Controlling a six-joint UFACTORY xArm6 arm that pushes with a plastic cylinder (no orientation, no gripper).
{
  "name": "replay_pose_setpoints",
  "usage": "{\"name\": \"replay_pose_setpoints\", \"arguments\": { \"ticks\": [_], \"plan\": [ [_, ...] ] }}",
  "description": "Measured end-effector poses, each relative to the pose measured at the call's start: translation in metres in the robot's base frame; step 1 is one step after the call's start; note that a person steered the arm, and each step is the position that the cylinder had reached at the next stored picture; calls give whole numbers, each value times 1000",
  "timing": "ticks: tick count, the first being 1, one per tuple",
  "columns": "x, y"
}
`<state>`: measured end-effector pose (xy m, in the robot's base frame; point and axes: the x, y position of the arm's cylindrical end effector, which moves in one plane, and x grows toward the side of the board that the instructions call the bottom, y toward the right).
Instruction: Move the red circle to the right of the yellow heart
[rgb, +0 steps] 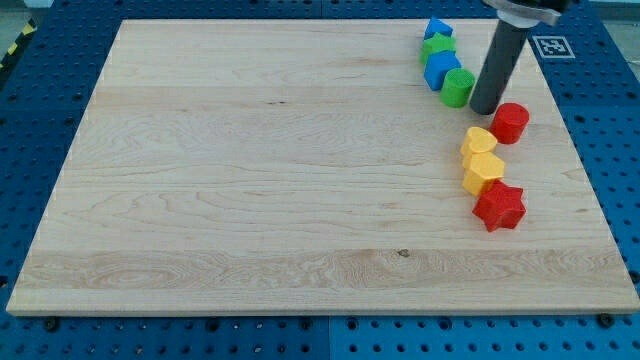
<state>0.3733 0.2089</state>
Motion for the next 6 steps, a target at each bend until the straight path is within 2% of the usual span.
{"name": "replay_pose_setpoints", "arguments": {
  "ticks": [1, 3, 6],
  "plan": [
    [0, 21],
    [9, 20],
    [71, 18]
  ]
}}
